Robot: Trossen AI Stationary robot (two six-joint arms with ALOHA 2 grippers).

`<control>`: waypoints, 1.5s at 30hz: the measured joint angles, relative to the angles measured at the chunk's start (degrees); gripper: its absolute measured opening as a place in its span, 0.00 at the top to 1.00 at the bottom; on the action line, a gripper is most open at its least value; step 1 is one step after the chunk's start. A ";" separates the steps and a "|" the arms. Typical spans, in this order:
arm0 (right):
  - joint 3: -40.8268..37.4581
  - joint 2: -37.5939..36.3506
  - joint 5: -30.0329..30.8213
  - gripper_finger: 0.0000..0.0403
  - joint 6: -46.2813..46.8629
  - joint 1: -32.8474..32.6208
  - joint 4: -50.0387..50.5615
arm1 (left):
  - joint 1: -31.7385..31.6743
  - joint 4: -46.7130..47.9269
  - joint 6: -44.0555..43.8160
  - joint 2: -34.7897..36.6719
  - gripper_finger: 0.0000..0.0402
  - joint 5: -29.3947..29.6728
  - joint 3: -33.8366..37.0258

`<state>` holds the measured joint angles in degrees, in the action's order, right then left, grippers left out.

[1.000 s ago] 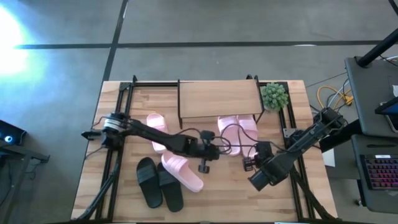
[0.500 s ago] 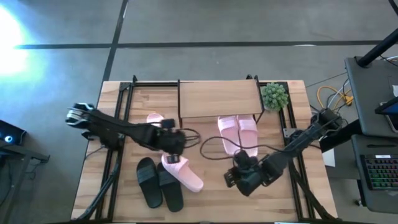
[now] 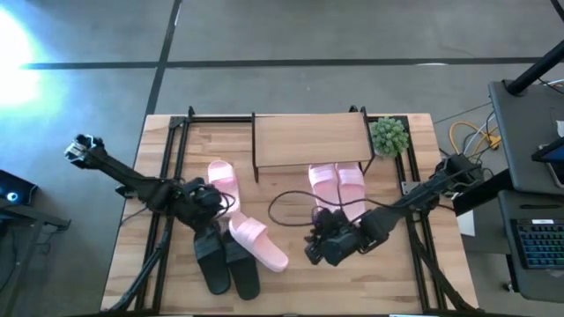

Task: Pick and place slides into the shelf
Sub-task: Put the pink slipper on the shelf

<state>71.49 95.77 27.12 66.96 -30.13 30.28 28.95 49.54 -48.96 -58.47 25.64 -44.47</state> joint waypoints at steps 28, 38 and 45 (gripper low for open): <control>19.81 22.52 -1.78 0.45 -58.64 10.04 -2.23 | 13.93 3.63 -10.77 -4.86 0.72 -0.31 0.04; 30.97 31.83 -2.04 0.43 -65.56 11.40 -2.36 | 13.99 3.41 -10.86 -8.32 0.72 -0.27 0.04; 38.65 36.88 -4.24 0.51 -65.55 12.51 -1.14 | 13.97 3.20 -10.80 -8.37 0.72 -0.07 -0.60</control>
<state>110.14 132.66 22.88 1.41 -17.62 29.14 42.92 52.74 -59.76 -66.84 25.56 -45.07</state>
